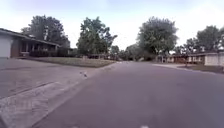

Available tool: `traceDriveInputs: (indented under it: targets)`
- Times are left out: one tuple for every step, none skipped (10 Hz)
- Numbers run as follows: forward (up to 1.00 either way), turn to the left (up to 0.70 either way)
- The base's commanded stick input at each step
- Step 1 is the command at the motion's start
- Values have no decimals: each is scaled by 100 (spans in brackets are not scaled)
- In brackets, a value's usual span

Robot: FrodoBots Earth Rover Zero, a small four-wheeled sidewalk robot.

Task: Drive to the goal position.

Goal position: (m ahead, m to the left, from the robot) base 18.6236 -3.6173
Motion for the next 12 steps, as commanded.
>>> traceDriveInputs:
  targets:
    - [100,0]
    - [100,0]
    - [100,0]
    - [100,0]
    - [100,0]
    - [100,0]
    - [100,0]
    - [100,0]
    - [100,0]
    - [100,0]
    - [100,0]
    - [100,0]
